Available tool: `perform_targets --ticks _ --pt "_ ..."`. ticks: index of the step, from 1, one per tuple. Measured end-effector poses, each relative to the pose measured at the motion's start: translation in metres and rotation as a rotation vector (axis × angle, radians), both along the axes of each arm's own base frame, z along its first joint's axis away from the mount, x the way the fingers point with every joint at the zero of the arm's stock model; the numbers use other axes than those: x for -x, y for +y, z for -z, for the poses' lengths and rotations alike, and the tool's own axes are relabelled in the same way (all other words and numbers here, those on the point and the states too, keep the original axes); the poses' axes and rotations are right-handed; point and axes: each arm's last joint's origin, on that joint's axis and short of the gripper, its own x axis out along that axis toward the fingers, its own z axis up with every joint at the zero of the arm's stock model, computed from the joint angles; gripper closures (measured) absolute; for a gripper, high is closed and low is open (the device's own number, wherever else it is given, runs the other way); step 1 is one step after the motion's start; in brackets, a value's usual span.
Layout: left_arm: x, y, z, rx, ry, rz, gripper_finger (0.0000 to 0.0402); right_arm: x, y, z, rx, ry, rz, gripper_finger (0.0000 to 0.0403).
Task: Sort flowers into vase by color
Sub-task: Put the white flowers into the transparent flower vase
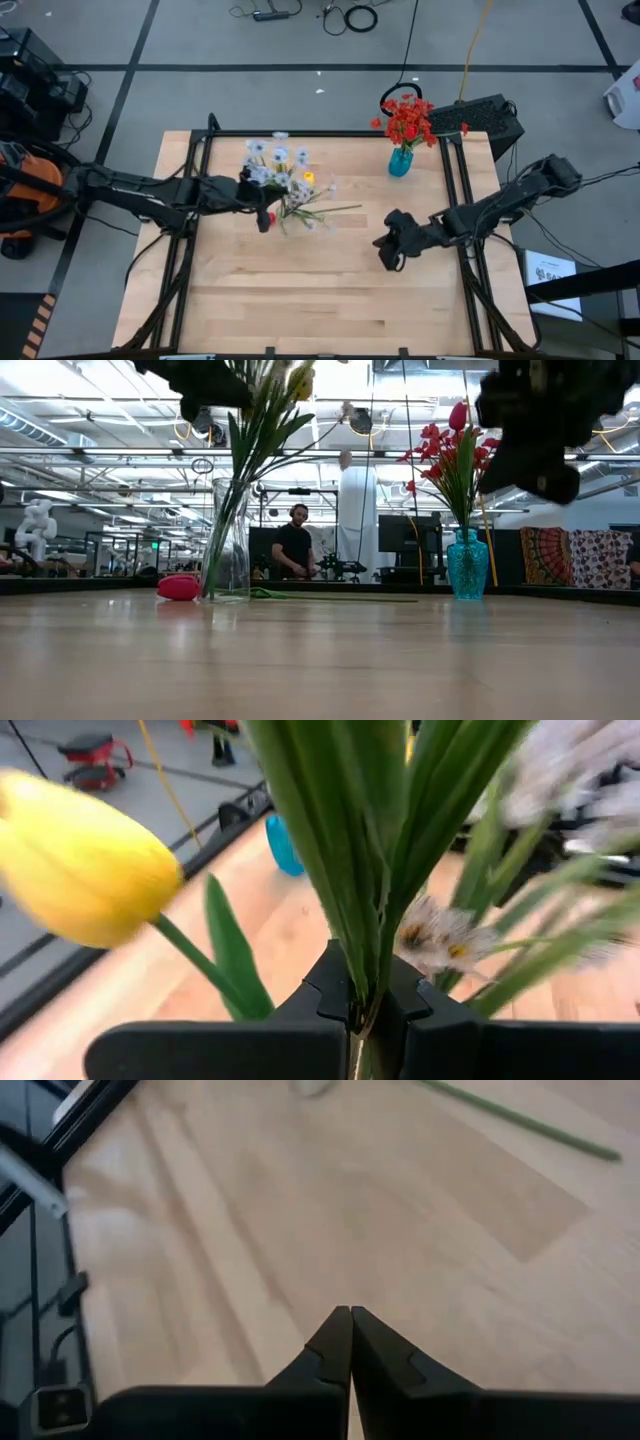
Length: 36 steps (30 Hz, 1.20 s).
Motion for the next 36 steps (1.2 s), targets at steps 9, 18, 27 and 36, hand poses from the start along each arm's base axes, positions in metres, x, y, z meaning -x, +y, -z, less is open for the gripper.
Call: perform_targets --ticks 9,18,27,36 --pt "-0.015 -0.008 0.020 0.006 0.091 -0.027 0.0376 -0.001 -0.022 0.012 0.046 -0.071 -0.036 0.0403" --pt "-0.012 -0.015 0.024 -0.035 0.108 -0.139 0.0370 -0.006 -0.031 0.008 0.089 -0.110 -0.088 0.0403" --pt "-0.019 -0.016 0.032 0.004 0.116 -0.186 0.0368 -0.007 -0.035 0.008 0.111 -0.108 -0.089 0.0403" --pt "-0.030 -0.021 0.047 0.012 0.129 -0.246 0.0368 -0.009 -0.034 0.005 0.105 -0.147 -0.086 0.0403"
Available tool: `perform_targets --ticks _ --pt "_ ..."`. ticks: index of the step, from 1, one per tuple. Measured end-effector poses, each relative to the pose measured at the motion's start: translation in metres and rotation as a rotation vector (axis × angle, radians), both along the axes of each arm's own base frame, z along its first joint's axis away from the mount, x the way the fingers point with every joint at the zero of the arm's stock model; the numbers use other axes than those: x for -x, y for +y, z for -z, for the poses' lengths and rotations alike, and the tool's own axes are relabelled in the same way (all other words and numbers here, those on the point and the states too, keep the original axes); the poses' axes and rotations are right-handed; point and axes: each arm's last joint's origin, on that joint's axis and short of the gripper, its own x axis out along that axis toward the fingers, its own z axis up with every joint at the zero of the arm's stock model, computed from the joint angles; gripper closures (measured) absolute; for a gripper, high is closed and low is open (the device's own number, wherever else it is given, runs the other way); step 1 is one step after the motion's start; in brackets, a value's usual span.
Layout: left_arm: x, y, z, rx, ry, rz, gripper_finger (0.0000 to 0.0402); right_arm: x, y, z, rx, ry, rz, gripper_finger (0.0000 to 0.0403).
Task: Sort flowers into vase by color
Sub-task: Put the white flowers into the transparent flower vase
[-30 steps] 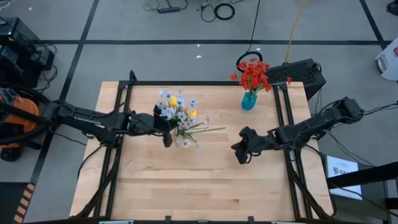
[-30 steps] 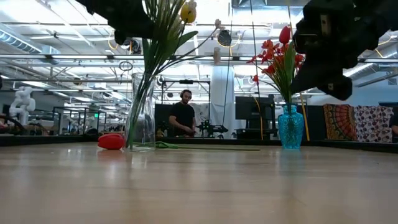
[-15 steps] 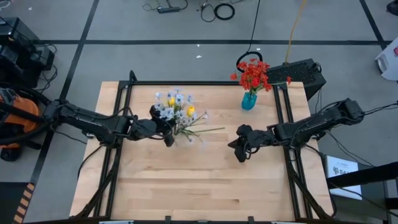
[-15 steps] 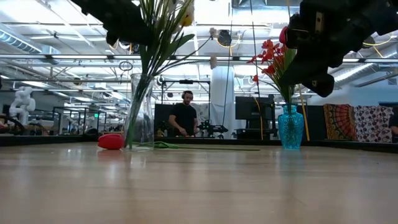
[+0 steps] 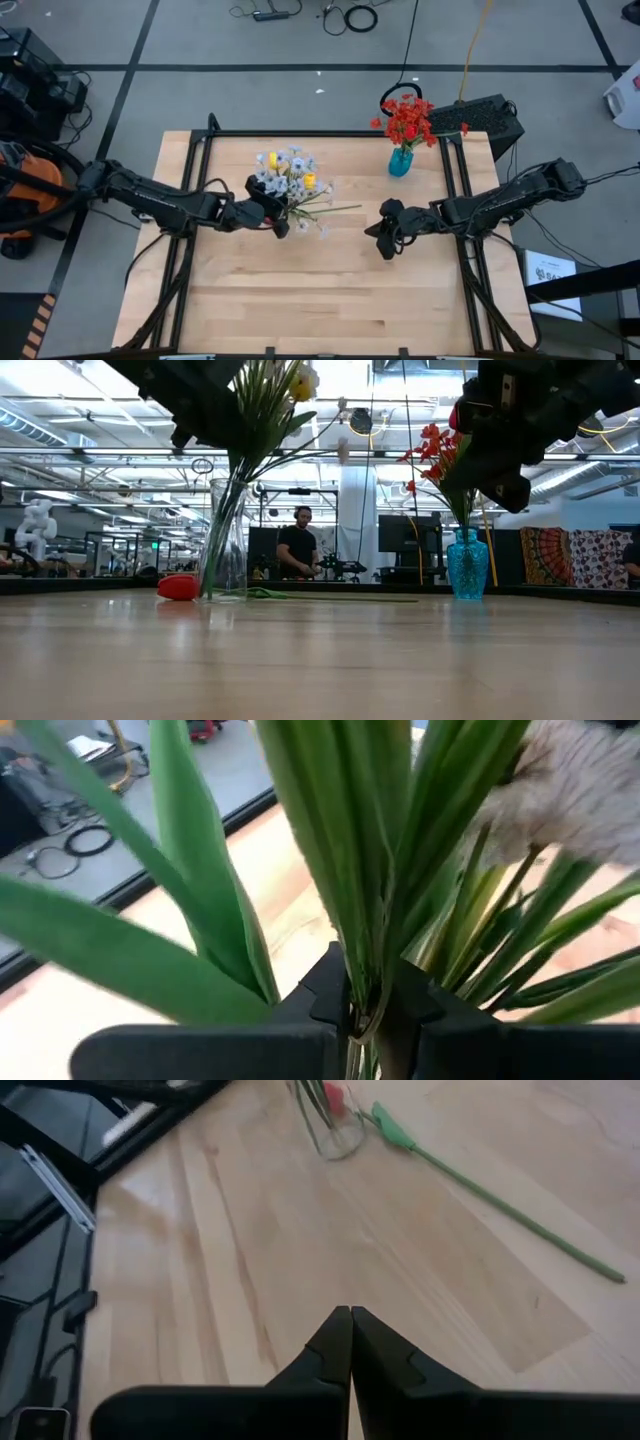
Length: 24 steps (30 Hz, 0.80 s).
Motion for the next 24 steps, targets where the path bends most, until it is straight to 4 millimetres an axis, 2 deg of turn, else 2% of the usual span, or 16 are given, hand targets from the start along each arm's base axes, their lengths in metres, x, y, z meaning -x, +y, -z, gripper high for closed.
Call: perform_targets --ticks 11,18,24 --pt "-0.004 -0.016 0.016 -0.011 -0.025 -0.102 0.0368 0.000 0.000 0.000 -0.003 -0.004 -0.001 0.0403" --pt "0.003 -0.016 0.043 0.086 -0.196 -0.078 0.0372 0.000 0.000 0.000 -0.004 -0.004 0.000 0.0403" --pt "0.005 -0.016 0.047 0.088 -0.209 -0.074 0.0372 0.000 0.000 0.000 -0.013 -0.004 0.006 0.0403"
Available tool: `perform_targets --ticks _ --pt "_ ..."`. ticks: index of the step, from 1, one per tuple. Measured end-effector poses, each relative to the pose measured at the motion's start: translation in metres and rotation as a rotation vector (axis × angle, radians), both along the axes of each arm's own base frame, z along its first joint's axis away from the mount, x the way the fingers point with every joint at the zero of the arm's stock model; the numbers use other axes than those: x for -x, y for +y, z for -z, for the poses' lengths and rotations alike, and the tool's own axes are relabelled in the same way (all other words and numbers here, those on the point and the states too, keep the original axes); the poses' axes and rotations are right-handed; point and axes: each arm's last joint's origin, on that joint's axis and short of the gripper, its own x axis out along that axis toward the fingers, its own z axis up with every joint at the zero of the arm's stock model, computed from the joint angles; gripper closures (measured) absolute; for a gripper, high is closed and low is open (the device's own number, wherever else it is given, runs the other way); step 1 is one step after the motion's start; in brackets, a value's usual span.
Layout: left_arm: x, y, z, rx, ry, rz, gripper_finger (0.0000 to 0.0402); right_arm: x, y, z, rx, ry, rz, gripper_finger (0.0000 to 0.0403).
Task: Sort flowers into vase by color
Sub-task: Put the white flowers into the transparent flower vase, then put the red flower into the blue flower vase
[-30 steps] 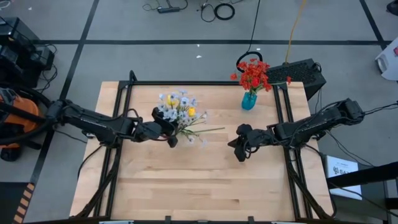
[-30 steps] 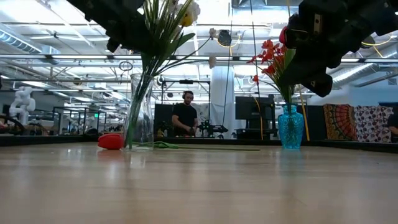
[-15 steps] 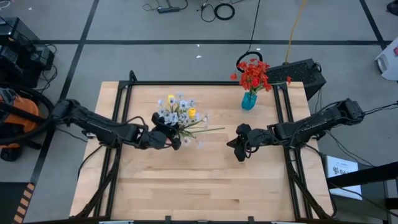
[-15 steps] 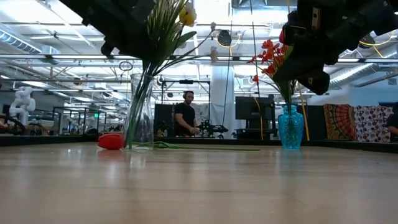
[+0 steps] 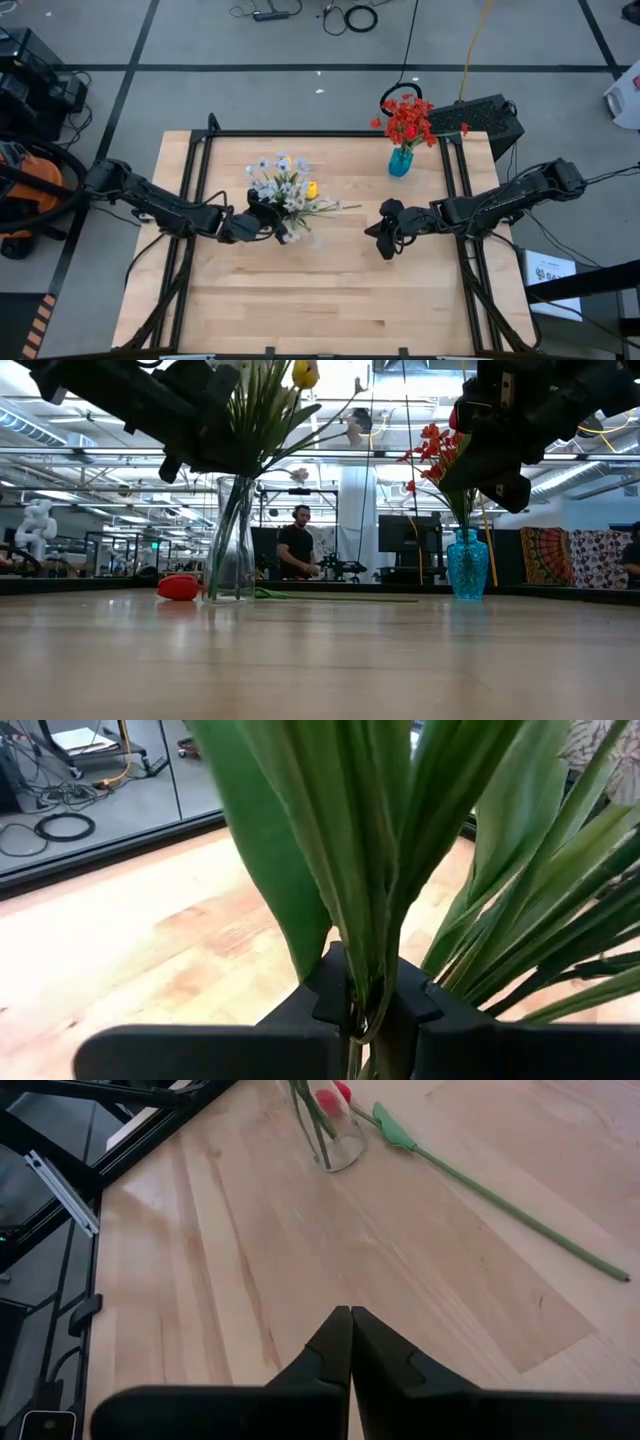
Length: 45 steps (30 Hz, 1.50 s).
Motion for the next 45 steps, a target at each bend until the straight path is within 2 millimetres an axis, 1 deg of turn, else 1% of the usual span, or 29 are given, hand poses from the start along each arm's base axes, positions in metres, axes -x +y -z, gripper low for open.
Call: perform_targets --ticks 5,8,11,17,20,24,30,40,43,45 --pt "0.000 0.000 0.000 0.001 0.000 -0.002 0.0372 0.000 0.000 0.000 0.002 0.000 -0.002 0.0403" --pt "0.000 0.000 0.000 0.008 0.000 0.009 0.0363 0.000 0.000 0.000 0.000 0.001 -0.005 0.0403" --pt "0.000 0.000 0.000 0.016 0.001 0.023 0.0338 0.000 0.001 0.000 -0.011 0.003 -0.022 0.0403" --pt "-0.001 -0.001 -0.001 0.016 -0.008 0.026 0.0269 0.000 0.001 0.000 -0.009 0.004 -0.026 0.0403" --pt "-0.001 -0.001 -0.001 0.001 0.001 0.036 0.0254 0.000 0.001 0.000 -0.009 0.004 -0.026 0.0403" --pt "0.002 -0.004 -0.007 -0.008 -0.006 0.081 0.0251 0.000 0.001 0.000 -0.009 0.004 -0.027 0.0403" --pt "0.014 -0.006 -0.024 0.002 -0.058 0.105 0.0251 0.000 0.001 0.000 -0.008 0.004 -0.028 0.0403" --pt "0.035 -0.013 -0.032 -0.008 -0.007 0.157 0.0251 0.000 0.001 0.000 0.018 0.004 -0.034 0.0403" --pt "0.040 -0.015 -0.033 0.001 0.022 0.206 0.0251 0.000 0.001 0.000 0.022 0.004 -0.035 0.0403" --pt "0.043 -0.015 -0.033 0.013 0.041 0.244 0.0251 0.000 0.001 0.000 0.059 0.005 -0.060 0.0403"
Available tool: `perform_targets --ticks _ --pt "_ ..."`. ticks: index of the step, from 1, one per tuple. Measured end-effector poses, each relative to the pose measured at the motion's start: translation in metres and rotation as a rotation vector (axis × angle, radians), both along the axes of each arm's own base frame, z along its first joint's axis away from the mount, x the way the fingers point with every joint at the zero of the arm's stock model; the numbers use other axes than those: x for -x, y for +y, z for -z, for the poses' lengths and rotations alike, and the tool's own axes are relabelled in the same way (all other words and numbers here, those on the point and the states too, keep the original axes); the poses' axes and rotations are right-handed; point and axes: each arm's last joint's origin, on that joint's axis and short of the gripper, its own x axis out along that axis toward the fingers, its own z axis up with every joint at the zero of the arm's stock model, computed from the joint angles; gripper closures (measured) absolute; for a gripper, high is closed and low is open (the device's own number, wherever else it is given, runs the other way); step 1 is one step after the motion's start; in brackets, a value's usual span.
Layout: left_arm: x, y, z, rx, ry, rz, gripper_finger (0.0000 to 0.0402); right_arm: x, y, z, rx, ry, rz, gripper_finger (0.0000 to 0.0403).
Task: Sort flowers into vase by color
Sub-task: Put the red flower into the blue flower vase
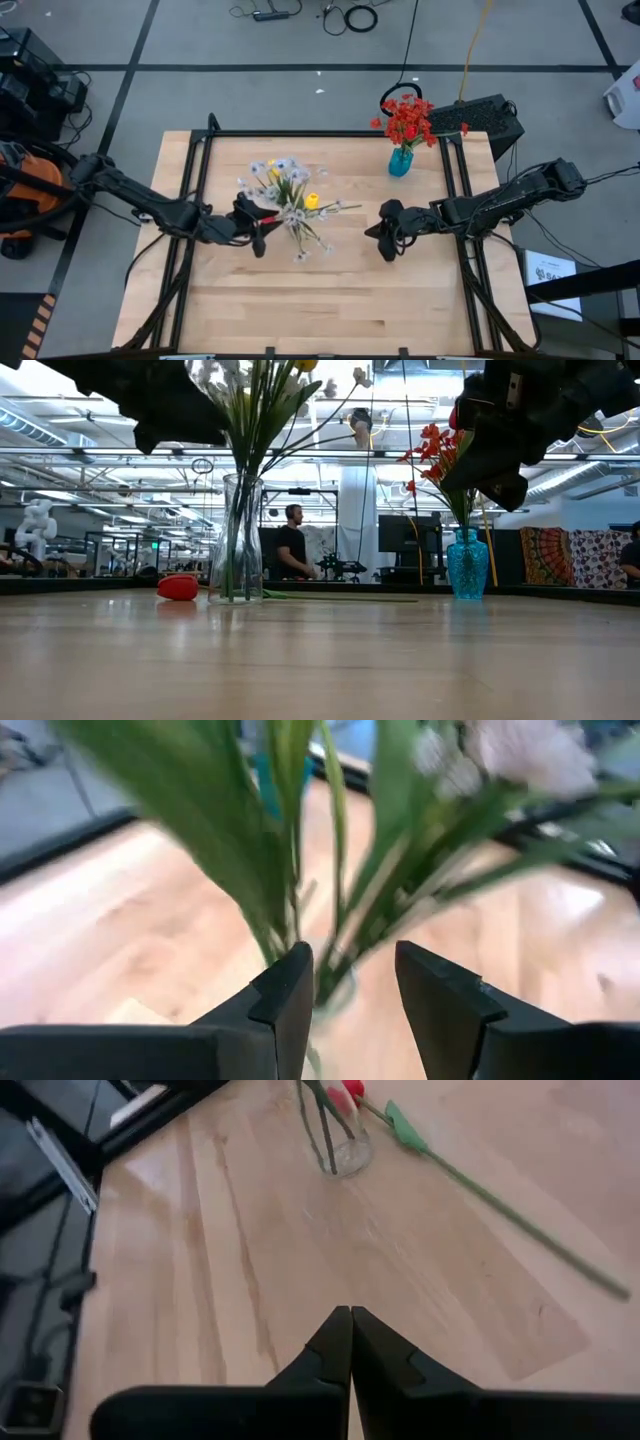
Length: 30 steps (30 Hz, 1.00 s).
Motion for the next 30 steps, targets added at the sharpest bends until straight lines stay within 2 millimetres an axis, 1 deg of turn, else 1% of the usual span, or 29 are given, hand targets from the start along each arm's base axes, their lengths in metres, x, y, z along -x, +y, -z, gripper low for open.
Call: perform_targets --ticks 5,9,13,15,18,21,24,28,30 --pt "0.006 -0.003 0.001 0.043 0.047 0.098 0.0251 -0.001 0.000 0.001 0.081 0.004 -0.054 0.0403" --pt "0.011 -0.005 0.001 0.136 0.051 0.093 0.0251 -0.004 -0.003 0.006 0.169 0.031 -0.100 0.0403" --pt "0.021 -0.006 0.004 0.161 0.111 0.088 0.0251 -0.014 -0.012 0.015 0.197 0.087 -0.076 0.0403" --pt "0.026 -0.007 0.007 0.168 0.150 0.082 0.0251 -0.024 -0.017 0.018 0.209 0.109 -0.077 0.0402" --pt "0.029 -0.008 0.010 0.169 0.181 0.070 0.0251 -0.041 -0.024 0.023 0.232 0.160 -0.140 0.0395" --pt "0.029 -0.008 0.010 0.158 0.178 0.061 0.0251 -0.060 -0.032 0.026 0.266 0.194 -0.184 0.0380" --pt "0.030 -0.007 0.010 0.137 0.173 0.034 0.0251 -0.076 -0.045 0.035 0.302 0.240 -0.208 0.0358" --pt "0.030 -0.006 0.010 0.120 0.159 0.001 0.0251 -0.087 -0.063 0.054 0.340 0.331 -0.225 0.0323" --pt "0.029 -0.006 0.009 0.141 0.149 -0.009 0.0251 -0.089 -0.070 0.060 0.353 0.351 -0.258 0.0306"
